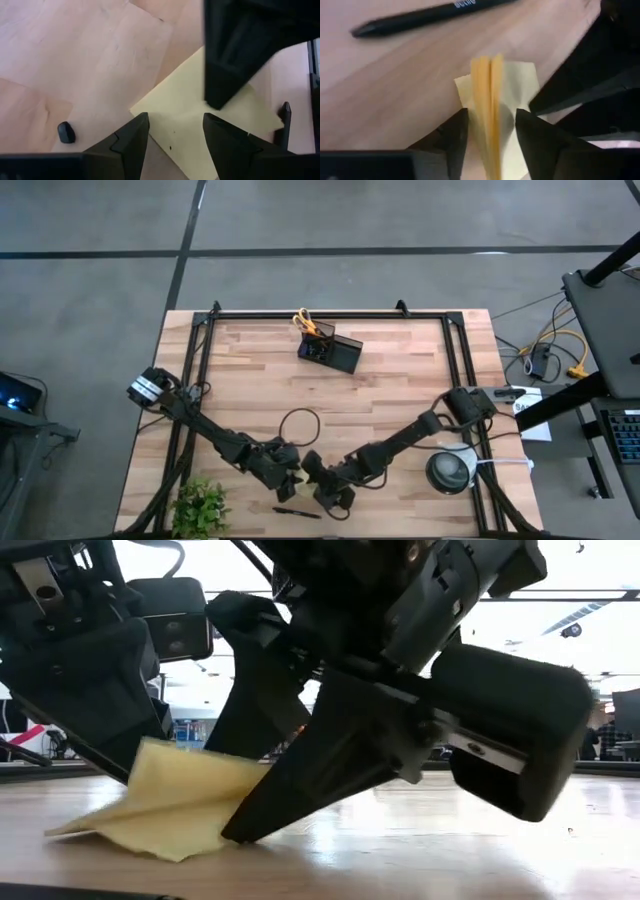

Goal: Pick and place office supplies into organizer
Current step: Put the yellow sticky note into the desk organizer

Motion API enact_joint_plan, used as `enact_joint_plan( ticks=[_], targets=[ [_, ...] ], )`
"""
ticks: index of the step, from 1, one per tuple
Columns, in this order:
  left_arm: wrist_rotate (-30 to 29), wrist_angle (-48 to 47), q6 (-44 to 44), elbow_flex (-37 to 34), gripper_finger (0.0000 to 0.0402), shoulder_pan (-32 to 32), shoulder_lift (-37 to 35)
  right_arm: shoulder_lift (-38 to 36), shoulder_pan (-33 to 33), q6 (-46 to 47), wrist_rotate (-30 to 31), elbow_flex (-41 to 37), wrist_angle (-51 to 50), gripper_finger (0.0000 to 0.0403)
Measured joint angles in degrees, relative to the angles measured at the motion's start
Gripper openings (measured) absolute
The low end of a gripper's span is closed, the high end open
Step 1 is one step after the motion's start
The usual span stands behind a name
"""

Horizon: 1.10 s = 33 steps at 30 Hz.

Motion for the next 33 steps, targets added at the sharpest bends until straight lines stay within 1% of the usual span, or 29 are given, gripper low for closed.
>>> enact_joint_plan(
  ticks=[11,14,19,23,25,27,29,30,32,33],
  targets=[
    [0.4,0.7,0.0,0.0,0.0177,0.0,-0.5,0.2,-1.5,0.9,1.6,0.4,-1.3,0.0042],
    [0.6,-2.6,0.1,0.0,0.0177,-0.1,-2.5,-0.1,-1.5,3.1,5.5,1.0,-3.6,0.0016],
    [0.4,-13.6,0.0,-0.1,0.0177,-0.5,-9.8,-3.0,-1.4,10.6,14.9,1.2,-9.1,0.0009],
    [-3.4,-23.1,-1.7,0.0,0.0177,-2.1,-16.8,-7.5,-1.6,21.2,26.3,1.3,-18.9,0.0009],
    [-6.2,-26.5,-3.9,0.0,0.0177,-3.3,-20.1,-10.5,-1.9,29.5,31.9,1.3,-25.9,0.0009],
    [-9.5,-29.0,-6.3,0.0,0.0177,-4.7,-22.5,-14.0,-2.6,40.5,36.0,1.3,-33.6,0.0009],
    [-12.6,-29.7,-8.3,-0.4,0.0177,-6.1,-24.4,-17.7,-4.0,52.4,38.2,1.3,-42.1,0.0009],
    [-14.0,-29.6,-9.3,-0.7,0.0177,-6.6,-25.1,-19.5,-4.9,58.7,38.2,1.4,-46.1,0.0009],
    [-16.3,-29.7,-10.8,-0.8,0.0177,-7.4,-25.6,-22.4,-8.0,69.1,36.8,1.3,-53.6,0.0009],
    [-16.5,-29.7,-10.9,-0.8,0.0177,-7.5,-25.6,-23.6,-9.9,72.1,35.5,1.2,-56.1,0.0009]
  ],
)
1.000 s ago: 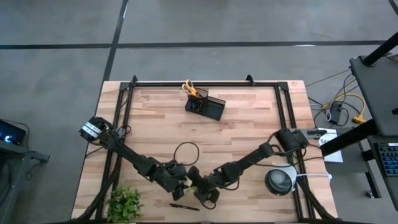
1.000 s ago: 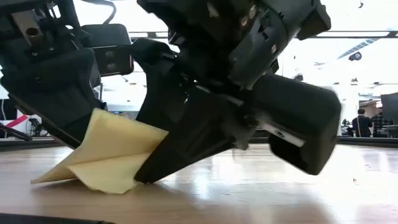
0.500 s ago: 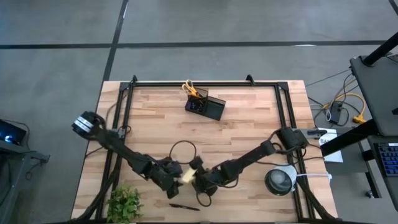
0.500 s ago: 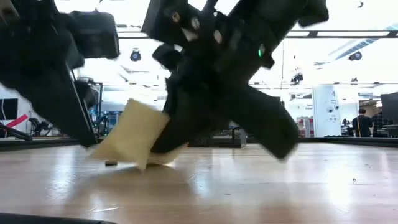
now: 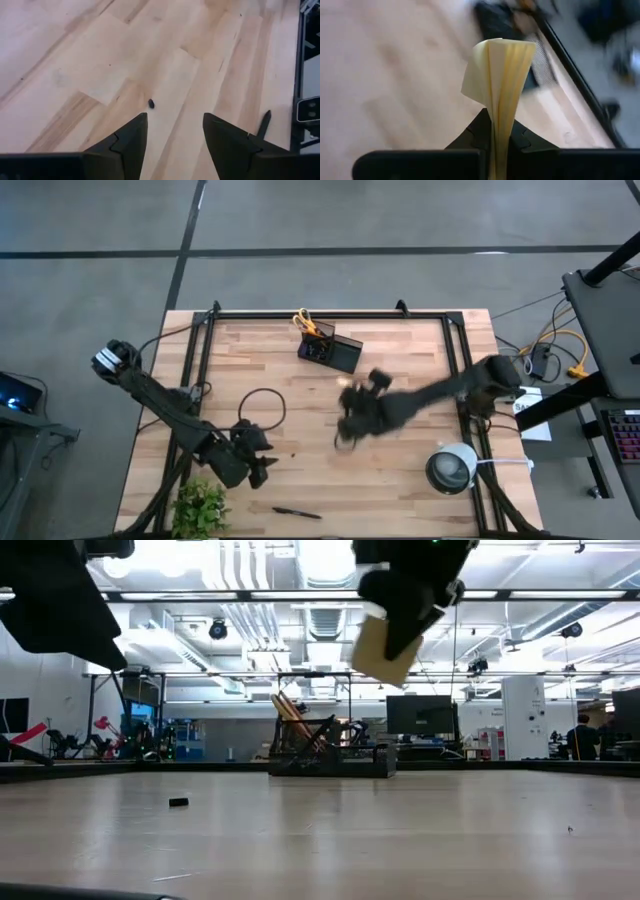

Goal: Pick and place office supplies into organizer
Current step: Put the yellow sticky note into the desk organizer

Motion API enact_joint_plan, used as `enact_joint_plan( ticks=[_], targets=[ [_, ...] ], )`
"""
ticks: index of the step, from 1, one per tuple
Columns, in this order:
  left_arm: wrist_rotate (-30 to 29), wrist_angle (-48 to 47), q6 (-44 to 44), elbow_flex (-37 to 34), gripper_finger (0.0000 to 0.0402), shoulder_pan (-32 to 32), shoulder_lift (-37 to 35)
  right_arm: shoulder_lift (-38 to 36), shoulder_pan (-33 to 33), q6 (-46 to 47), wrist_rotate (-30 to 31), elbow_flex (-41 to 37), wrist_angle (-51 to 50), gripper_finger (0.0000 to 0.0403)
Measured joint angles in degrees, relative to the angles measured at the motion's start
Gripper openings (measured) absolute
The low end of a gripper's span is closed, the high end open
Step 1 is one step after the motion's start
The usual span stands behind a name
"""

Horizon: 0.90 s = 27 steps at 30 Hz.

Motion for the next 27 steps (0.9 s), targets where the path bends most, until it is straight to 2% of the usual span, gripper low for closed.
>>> enact_joint_plan(
  ticks=[3,6,9,12,16,20,24,27],
  targets=[
    [-0.9,0.6,0.0,0.0,0.0177,-0.1,0.7,-1.9,-6.8,-2.3,-5.0,-0.5,-1.0,0.0009],
    [-1.2,1.5,0.0,0.0,0.0177,-0.1,1.9,-1.8,-13.7,-13.8,-10.2,-0.5,2.9,0.0009],
    [-1.9,2.8,0.0,0.0,0.0177,-0.1,3.0,-0.8,-19.3,-25.2,-11.1,-0.5,5.6,0.0009],
    [-4.4,4.1,0.0,0.1,0.0177,-0.1,4.3,-0.1,-23.3,-32.8,-13.4,-0.5,6.5,0.0009],
    [-5.9,4.1,-1.1,0.1,0.0177,0.3,5.9,2.3,-26.5,-39.3,-14.2,-0.5,7.3,0.0009],
    [-6.6,4.1,-4.3,0.0,0.0177,0.7,7.0,5.4,-28.9,-46.9,-16.8,-0.4,13.0,0.0009],
    [-6.6,4.0,-6.2,-0.1,0.0177,0.9,7.5,11.0,-31.2,-53.5,-15.5,0.9,13.6,0.0009],
    [-6.7,3.7,-8.4,-0.2,0.0177,1.1,7.5,14.8,-33.2,-53.1,-12.1,2.2,13.0,0.0009]
  ],
)
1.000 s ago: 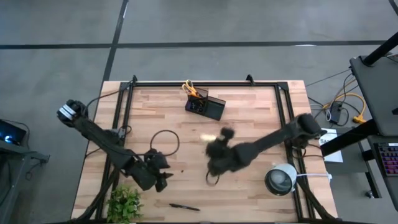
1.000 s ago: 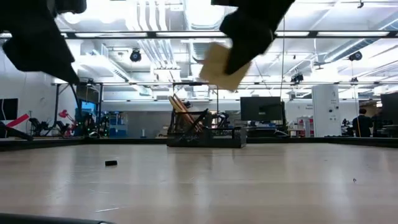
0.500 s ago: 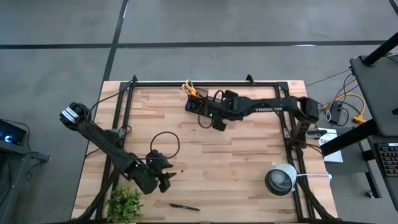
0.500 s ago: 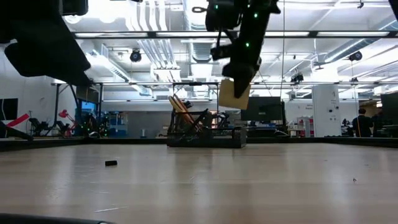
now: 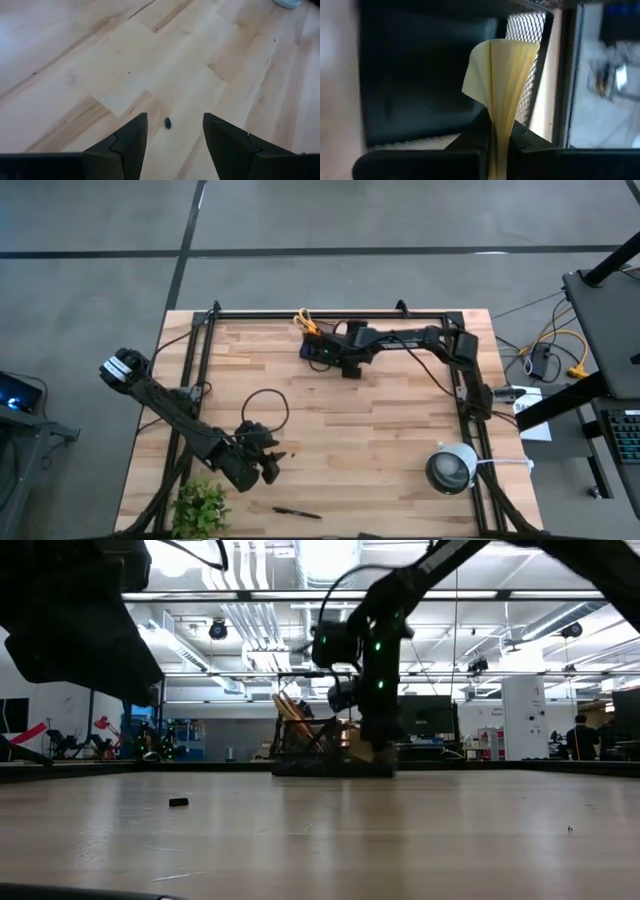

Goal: Pick and place office supplies into organizer
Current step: Put the yellow sticky note into the desk organizer, then put the black pen into the desk organizer

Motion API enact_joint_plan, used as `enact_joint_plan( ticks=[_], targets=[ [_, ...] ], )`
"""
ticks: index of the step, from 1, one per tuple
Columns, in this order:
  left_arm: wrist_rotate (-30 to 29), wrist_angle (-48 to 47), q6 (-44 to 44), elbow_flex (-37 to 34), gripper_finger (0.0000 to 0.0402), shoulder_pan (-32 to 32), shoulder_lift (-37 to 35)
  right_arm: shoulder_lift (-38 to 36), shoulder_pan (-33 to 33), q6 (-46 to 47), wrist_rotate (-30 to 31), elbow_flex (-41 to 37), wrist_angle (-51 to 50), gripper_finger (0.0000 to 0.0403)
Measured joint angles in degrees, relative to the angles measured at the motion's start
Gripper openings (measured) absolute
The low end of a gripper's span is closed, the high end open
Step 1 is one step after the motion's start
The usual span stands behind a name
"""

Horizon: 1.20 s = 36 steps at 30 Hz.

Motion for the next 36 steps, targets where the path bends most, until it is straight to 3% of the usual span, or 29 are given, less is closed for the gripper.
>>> enact_joint_plan(
  ticks=[10,20,26,29,33,36],
  targets=[
    [-0.2,-0.1,-0.7,-0.6,0.0177,1.1,0.0,2.5,-1.1,8.6,-2.6,4.6,0.7,0.0029],
    [-0.2,0.0,-0.6,-0.4,0.0177,1.5,0.0,2.5,-0.2,7.5,-4.5,4.6,-1.0,0.0151],
    [0.2,0.5,-0.6,-0.3,0.0177,1.5,0.0,1.1,3.1,4.0,-5.0,4.6,-9.9,0.0203],
    [1.2,0.5,-0.6,-0.3,0.0177,1.5,0.0,-0.5,5.8,3.4,-11.6,4.6,-15.7,0.0215],
    [5.6,0.5,1.4,-0.3,0.0177,1.1,0.0,-4.4,12.9,2.9,-29.9,4.5,-15.3,0.0221],
    [10.6,1.8,9.1,-0.3,0.0177,-0.3,0.0,-5.3,21.1,2.8,-34.2,4.5,-11.4,0.0221]
  ],
)
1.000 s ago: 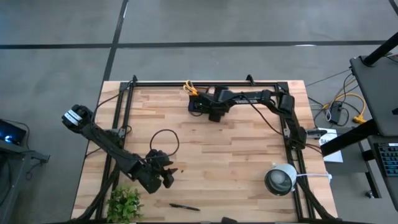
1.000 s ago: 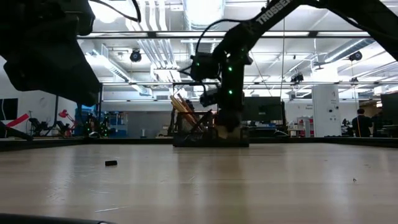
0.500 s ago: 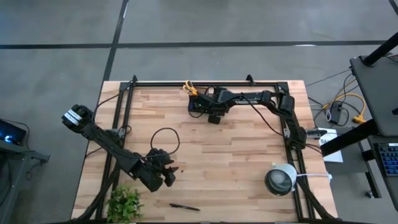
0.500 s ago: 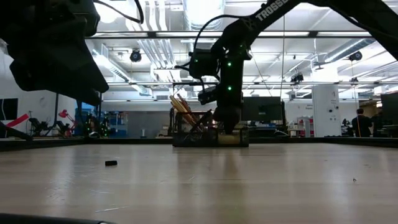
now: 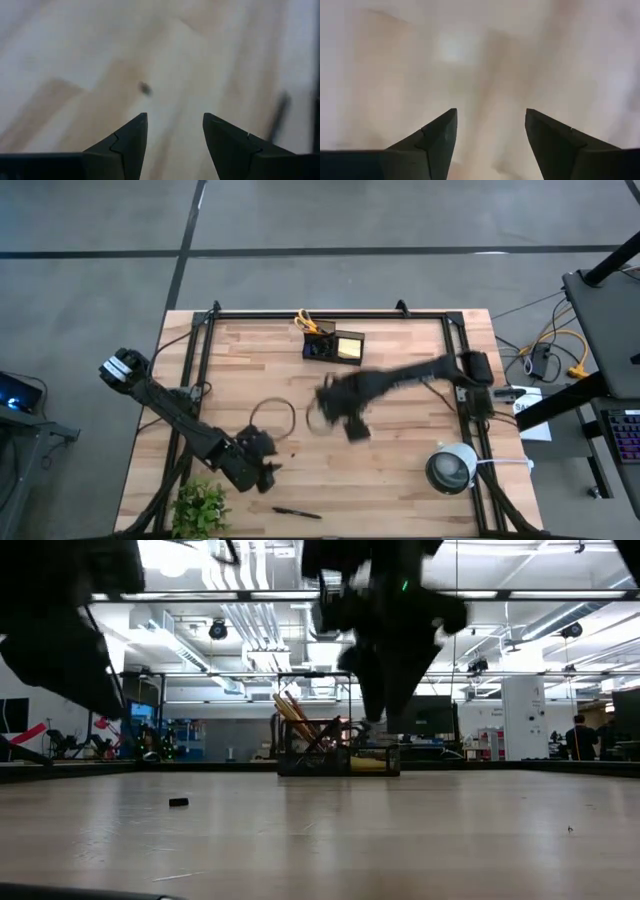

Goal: Pick and place office supplies into organizer
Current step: Put the black pen into the desk organizer

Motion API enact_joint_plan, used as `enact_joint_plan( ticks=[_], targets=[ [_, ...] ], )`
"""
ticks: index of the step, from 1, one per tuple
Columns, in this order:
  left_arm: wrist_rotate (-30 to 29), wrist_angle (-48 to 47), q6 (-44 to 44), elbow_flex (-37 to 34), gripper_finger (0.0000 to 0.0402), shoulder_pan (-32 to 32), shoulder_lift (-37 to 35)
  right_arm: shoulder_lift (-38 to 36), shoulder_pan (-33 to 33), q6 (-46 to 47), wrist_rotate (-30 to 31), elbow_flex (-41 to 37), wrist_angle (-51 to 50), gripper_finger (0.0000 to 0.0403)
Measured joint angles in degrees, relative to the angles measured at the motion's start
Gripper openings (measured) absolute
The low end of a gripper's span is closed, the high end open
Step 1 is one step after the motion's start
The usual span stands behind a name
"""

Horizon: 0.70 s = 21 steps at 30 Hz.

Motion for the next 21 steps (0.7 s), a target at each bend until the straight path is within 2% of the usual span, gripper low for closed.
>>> enact_joint_plan(
  ticks=[5,8,12,15,18,21],
  targets=[
    [8.8,11.1,12.7,0.0,0.0177,-3.7,0.0,0.2,12.6,4.4,0.4,-0.1,10.0,0.0221],
    [10.3,14.3,17.4,0.0,0.0177,-6.7,0.7,0.6,17.4,12.3,3.5,-0.2,15.3,0.0221],
    [10.3,14.1,20.0,1.1,0.0177,-10.3,4.6,1.0,20.1,22.3,9.1,-0.4,19.0,0.0221],
    [10.9,14.0,24.1,4.0,0.0177,-12.3,9.9,1.5,21.0,29.0,10.8,-0.6,19.3,0.0221],
    [11.0,12.6,27.5,9.0,0.0177,-12.8,15.9,1.5,21.8,33.5,11.7,-0.7,19.4,0.0221],
    [9.8,6.6,27.8,14.4,0.0177,-12.6,20.8,1.5,22.3,36.2,13.9,-0.7,19.7,0.0221]
  ],
)
